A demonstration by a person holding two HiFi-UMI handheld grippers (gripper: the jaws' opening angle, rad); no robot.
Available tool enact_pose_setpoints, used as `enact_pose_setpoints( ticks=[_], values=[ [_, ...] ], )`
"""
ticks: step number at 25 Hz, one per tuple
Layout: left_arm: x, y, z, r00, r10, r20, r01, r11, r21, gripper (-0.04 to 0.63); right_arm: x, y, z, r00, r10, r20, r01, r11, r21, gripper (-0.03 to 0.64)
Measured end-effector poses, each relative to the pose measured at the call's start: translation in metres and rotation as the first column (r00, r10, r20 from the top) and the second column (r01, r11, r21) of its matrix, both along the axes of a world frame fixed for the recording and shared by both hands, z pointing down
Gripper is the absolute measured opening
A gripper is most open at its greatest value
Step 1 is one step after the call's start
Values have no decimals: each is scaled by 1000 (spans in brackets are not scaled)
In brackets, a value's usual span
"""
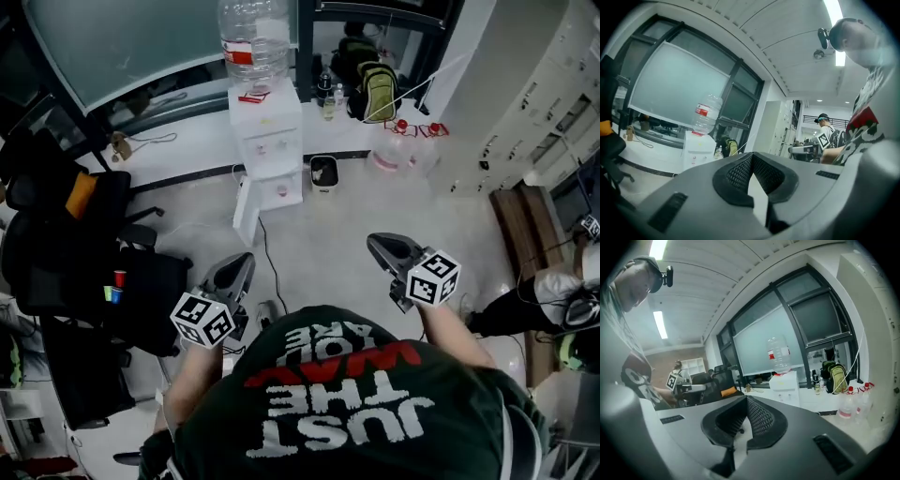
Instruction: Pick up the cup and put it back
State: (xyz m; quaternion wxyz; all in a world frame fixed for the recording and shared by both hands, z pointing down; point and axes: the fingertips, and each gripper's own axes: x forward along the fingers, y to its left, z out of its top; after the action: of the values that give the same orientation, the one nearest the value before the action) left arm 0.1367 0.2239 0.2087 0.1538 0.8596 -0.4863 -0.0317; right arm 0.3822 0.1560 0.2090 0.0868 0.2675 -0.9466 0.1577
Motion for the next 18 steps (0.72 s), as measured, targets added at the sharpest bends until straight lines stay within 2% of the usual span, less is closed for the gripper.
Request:
enact_pose_setpoints(
  ticks=[4,8,12,18],
  values=[
    [-81,-65,-6,998,58,12,-58,998,-4,8,-102,-54,-19,1000,-1,12,1,1000,22,32],
    [-140,-121,-15,996,92,17,-92,996,7,8,-172,-99,-36,1000,-15,-11,15,998,54,32],
    [-174,-166,-6,995,102,-3,-102,995,1,8,-206,-134,-25,999,-13,-50,16,999,48,32],
    [-187,-211,19,996,87,-32,-88,995,-51,8,-215,-182,-1,996,-12,-88,13,1000,8,32]
  ],
)
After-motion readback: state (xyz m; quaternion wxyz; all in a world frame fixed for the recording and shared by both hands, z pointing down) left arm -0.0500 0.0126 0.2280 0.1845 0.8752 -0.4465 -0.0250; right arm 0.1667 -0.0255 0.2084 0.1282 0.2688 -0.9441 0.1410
